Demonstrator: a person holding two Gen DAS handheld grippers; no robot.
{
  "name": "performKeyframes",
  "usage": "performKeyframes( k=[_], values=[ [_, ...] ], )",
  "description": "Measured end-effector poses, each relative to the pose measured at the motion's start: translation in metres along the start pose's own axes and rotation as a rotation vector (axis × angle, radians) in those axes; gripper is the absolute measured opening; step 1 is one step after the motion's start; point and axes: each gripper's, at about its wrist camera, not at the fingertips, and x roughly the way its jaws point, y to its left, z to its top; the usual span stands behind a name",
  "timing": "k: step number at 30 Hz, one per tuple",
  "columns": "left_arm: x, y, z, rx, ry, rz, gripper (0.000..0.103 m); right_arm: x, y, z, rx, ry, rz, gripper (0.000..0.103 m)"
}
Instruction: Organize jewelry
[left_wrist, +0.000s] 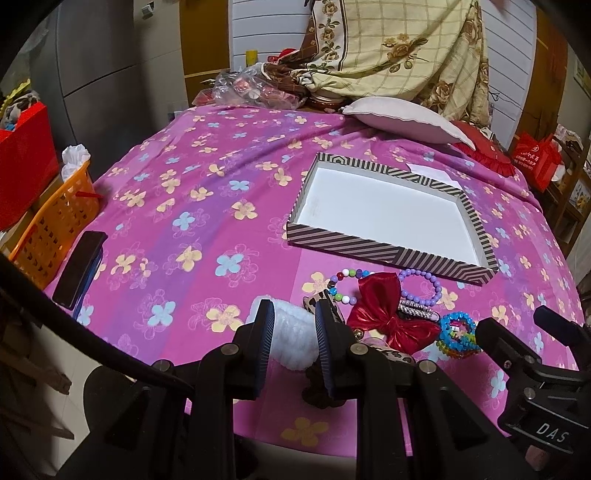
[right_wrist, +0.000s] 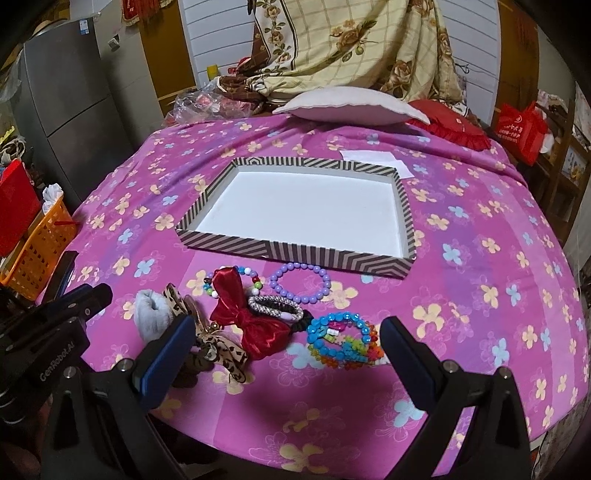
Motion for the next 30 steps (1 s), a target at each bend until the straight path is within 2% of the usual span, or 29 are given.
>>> performKeyframes(
  k=[2, 15, 22, 25, 26, 30],
  values=[
    [0.0, 0.0, -0.001, 0.0, 0.002, 0.001, 0.035, -0.001, -0.001, 0.002, 0.022, 0.034, 0.008, 0.102],
    [0.001, -0.001, -0.003, 0.002, 0.002, 0.002, 0.035, -0.001, 0.0, 0.0, -0.001, -0.004, -0.007, 0.102],
    [0.001, -0.002, -0.004, 0.004, 0.004, 0.003, 0.035, -0.001, 0.002, 0.003, -0.024, 0.066, -0.049, 0.102],
    [0.002, -0.005, -0.009, 0.006, 0.01, 0.004, 0.035, -0.001, 0.002, 0.002, -0.02, 0.047, -0.03, 0.102],
    [0.003, -0.006, -0.009, 0.007, 0.012, 0.004, 0.035, -0.003, 0.001, 0.0, 0.009, 0.003, 0.02, 0.102],
    [0.004, -0.008, -0.011, 0.008, 0.018, 0.002, 0.035, -0.004, 0.0, -0.001, 0.03, -0.023, 0.054, 0.102]
  ],
)
